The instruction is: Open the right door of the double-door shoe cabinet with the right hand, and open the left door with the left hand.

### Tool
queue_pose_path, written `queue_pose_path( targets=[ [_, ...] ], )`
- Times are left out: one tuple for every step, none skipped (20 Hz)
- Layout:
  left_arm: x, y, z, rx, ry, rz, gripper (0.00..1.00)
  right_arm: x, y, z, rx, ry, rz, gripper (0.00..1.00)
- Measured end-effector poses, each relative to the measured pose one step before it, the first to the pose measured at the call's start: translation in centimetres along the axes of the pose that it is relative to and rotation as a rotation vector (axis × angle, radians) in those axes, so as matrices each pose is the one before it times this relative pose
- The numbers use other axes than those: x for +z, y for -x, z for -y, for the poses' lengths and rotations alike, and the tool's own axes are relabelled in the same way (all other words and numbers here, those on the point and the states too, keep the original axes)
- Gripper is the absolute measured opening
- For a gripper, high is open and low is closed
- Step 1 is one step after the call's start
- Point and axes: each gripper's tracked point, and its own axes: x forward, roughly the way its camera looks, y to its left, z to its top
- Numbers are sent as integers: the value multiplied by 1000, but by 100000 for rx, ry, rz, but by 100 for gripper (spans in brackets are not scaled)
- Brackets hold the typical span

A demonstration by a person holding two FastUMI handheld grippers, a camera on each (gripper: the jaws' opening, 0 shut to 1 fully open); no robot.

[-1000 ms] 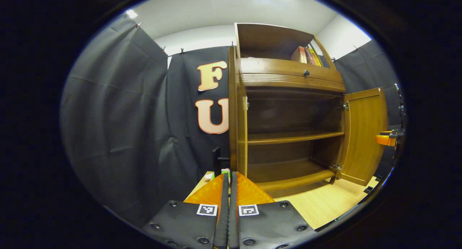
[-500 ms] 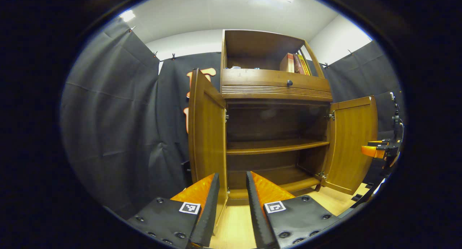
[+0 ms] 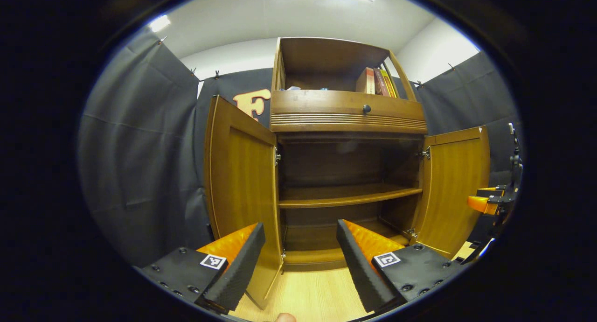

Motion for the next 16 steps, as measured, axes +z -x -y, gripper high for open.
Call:
queue_pose_path(
  targets=[
    [130,-239,199,-129,-97,319,100,59,-45,102,-206,-82,-14,88],
    [-158,-172,217,-458,205,404,100,16,11,62,-119,-74,-33,88],
    [78,-98,174,-143,138,285,100,44,-34,42,-139,-33,-69,88],
    [121,-22,-12,101,-63,223,100,-38,24,45,-123,8,-83,88],
    [-3,-12,24,48,-346,185,100,-48,55,25,-6,26,4,88],
    [0,-24,150,12,-331,141,100,-5,61,2,0,-10,42,88],
    [-18,-51,10,7,-122,-60,100,74,-30,-5,-30,-80,60,88],
    [-10,22,-17,-69,-17,-71,100,40,12,24,-13,-18,75,88],
    [-24,-43,-65,212,29,-126,100,6,65,62,-72,3,151,88],
    [24,-58,-58,357,120,-66,99,114,-44,-56,-28,-30,144,88],
    [31,-7,-63,167,105,34,99,-39,114,134,-29,-38,123,88],
    [62,13,-25,188,61,52,100,52,69,0,-57,18,55,88],
    [-42,-68,0,147,66,151,100,45,62,133,-188,-1,103,88],
    [8,-35,66,-51,116,168,100,50,21,61,-190,36,89,88],
    [19,-28,-26,9,81,-61,100,20,55,13,-176,127,107,88],
    [38,-87,-13,187,4,-84,100,19,71,80,-197,38,116,88]
  ],
)
